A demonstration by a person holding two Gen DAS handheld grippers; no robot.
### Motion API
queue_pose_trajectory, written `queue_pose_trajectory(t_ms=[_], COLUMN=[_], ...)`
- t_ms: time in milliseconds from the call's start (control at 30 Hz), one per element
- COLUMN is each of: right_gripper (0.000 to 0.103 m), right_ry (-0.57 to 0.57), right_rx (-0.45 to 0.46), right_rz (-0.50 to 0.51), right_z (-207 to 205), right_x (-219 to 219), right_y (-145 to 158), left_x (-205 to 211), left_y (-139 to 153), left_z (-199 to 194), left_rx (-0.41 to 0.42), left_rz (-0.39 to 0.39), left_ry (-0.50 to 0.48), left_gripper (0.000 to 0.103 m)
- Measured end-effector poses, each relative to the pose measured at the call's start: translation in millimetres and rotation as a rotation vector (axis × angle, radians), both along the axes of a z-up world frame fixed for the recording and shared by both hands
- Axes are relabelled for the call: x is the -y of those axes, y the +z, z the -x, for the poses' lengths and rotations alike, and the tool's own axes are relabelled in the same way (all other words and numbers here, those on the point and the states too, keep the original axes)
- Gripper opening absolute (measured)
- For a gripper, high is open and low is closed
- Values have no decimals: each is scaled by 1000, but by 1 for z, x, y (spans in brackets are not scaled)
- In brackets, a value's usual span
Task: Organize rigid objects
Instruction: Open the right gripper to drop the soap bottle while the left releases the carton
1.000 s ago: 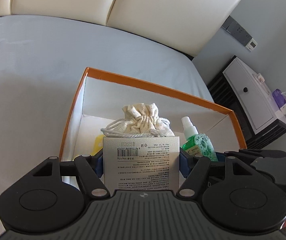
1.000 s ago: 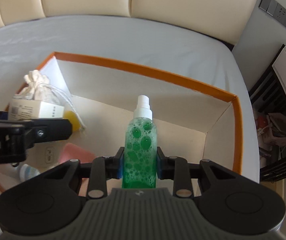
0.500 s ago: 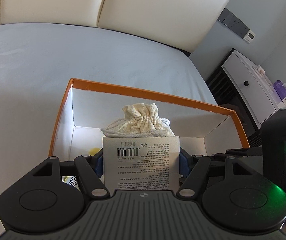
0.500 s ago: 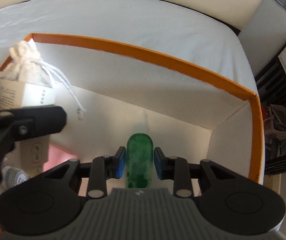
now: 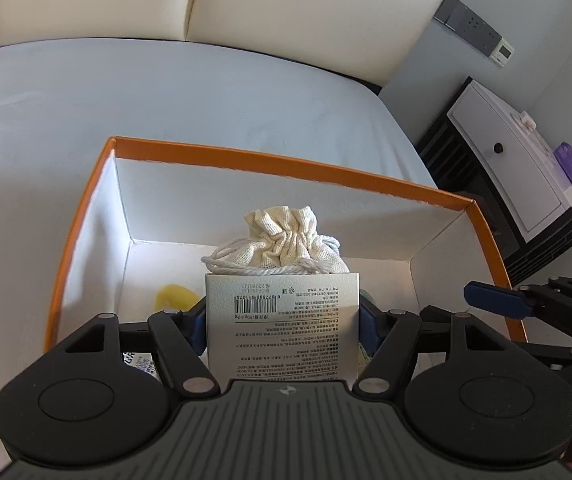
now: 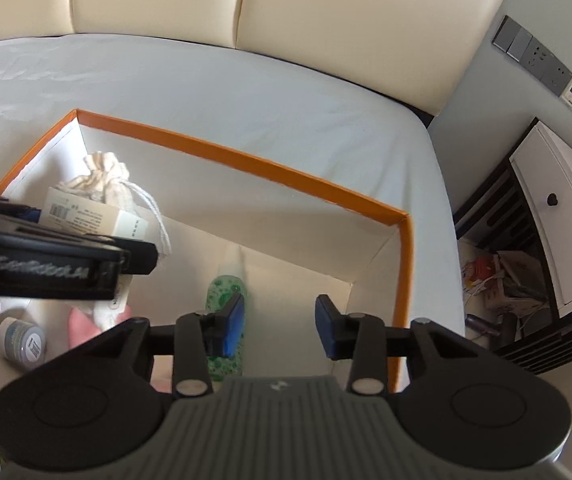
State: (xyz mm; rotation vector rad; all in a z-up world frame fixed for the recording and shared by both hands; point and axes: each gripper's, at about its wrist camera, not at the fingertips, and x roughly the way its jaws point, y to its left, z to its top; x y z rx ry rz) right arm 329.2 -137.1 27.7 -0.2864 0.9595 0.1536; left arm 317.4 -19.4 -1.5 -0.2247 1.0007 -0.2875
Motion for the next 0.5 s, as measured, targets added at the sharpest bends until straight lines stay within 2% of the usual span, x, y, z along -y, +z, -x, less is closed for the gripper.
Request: queue_pose_trajectory(t_ms=[233, 400, 500], right_gripper=[41, 41, 42], right_ry=[1, -2, -3], right_rx=[-17, -26, -22], right_rz=[-14, -16, -22], right_z=[13, 12, 13], right_x=[4, 7, 7], right_y=[-4, -9, -7], left_x=[8, 8, 8], left_y=[-7, -11, -11], left_z=[-1, 0, 2], left_rx=[-18, -50, -54], left_rz=[-33, -26, -39], left_ry=[-10, -16, -20], left_gripper=[79, 80, 83])
